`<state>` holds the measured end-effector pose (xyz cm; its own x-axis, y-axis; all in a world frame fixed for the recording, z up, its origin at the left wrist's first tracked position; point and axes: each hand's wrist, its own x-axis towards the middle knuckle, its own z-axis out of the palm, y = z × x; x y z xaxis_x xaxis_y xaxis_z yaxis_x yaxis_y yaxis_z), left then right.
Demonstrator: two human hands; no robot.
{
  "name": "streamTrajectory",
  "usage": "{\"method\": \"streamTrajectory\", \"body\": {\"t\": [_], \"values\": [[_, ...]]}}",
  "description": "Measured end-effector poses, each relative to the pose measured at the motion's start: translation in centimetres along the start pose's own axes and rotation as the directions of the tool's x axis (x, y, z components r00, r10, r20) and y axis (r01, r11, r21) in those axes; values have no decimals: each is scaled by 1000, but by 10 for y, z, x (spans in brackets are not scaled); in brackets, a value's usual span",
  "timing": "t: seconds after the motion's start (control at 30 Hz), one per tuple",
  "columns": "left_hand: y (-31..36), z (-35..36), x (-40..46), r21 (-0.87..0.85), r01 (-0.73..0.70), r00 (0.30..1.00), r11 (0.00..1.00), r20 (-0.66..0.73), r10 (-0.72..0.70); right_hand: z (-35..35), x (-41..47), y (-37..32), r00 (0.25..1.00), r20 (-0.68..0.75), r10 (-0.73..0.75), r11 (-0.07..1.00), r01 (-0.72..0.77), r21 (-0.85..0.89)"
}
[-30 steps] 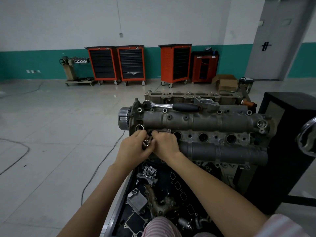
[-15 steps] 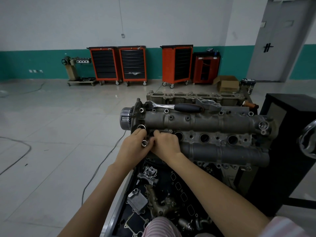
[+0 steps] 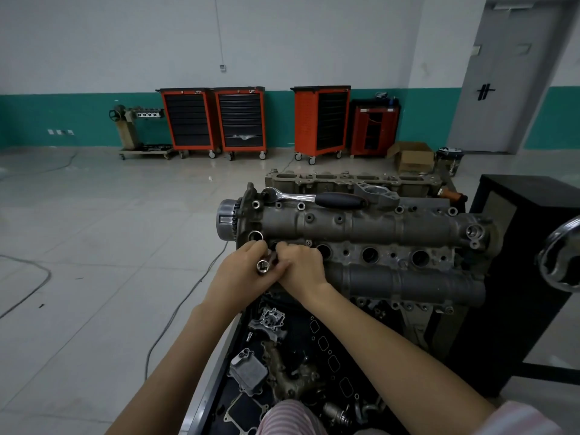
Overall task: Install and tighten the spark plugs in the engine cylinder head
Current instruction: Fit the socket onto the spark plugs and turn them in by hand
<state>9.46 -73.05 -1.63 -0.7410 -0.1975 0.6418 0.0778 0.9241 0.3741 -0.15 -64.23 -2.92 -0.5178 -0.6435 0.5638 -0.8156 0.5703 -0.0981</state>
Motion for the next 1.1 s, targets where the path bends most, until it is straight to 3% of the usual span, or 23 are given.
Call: {"method": "streamTrajectory", "body": {"t": [0.13, 0.23, 0.33, 0.43, 0.87, 1.1], "values": [[11, -5, 7, -7, 85, 995, 996, -45, -85, -14, -9, -9, 967, -253, -30, 999, 39, 33], [19, -13, 4, -3, 54, 988, 999, -142, -54, -16, -14, -13, 947, -320, -8, 990, 53, 133], [25, -17, -3, -44, 25, 975, 999, -220, -34, -11, -15, -5, 975, -204, 85, 984, -50, 172], [25, -22, -8, -191, 47, 961, 981, -259, -96, -9, -22, 7, 990, -81, 114, 964, -90, 251], [46, -14, -24, -433, 25, 900, 901, -381, -209, -23, -51, 43, 986, -64, 156, 940, -128, 318], [68, 7, -16, -334, -72, 926, 940, -372, -62, -28, -63, 62, 953, -133, 271, 906, -206, 370]]}}
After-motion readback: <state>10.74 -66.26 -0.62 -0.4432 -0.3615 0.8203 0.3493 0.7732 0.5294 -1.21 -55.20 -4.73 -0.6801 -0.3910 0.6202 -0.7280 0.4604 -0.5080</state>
